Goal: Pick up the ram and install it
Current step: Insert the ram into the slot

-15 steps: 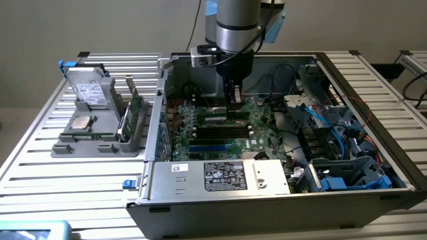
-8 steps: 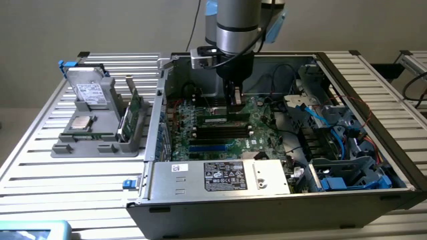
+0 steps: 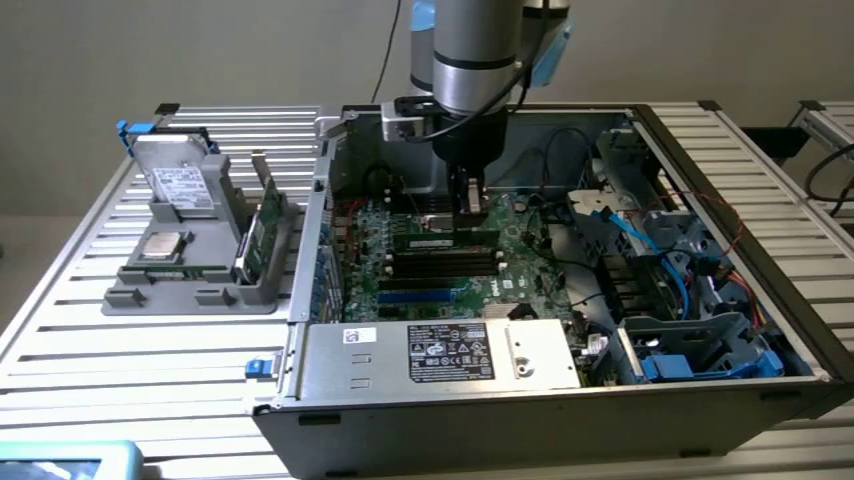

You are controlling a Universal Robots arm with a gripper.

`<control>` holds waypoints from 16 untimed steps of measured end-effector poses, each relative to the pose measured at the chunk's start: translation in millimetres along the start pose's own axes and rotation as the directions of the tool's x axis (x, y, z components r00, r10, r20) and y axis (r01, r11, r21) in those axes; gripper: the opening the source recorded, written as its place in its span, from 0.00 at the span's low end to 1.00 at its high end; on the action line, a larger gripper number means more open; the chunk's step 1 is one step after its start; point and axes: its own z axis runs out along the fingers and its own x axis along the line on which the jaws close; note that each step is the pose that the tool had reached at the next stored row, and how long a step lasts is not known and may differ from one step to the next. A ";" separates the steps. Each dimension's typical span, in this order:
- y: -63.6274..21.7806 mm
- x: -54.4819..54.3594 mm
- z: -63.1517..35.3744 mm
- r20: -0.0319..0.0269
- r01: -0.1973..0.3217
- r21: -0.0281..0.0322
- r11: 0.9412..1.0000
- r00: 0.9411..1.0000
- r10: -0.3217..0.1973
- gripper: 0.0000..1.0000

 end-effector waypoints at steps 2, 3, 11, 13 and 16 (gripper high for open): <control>-0.3 0.2 0.3 0.000 -0.010 -0.001 1.000 1.000 0.010 0.13; -0.6 0.7 0.4 0.000 -0.011 -0.001 1.000 1.000 0.011 0.13; -1.8 7.2 2.6 0.000 -0.012 -0.001 1.000 1.000 0.012 0.13; -1.8 7.3 4.7 0.000 -0.012 -0.001 1.000 1.000 0.012 0.13; -1.7 6.9 9.4 0.000 -0.012 -0.001 1.000 1.000 0.012 0.13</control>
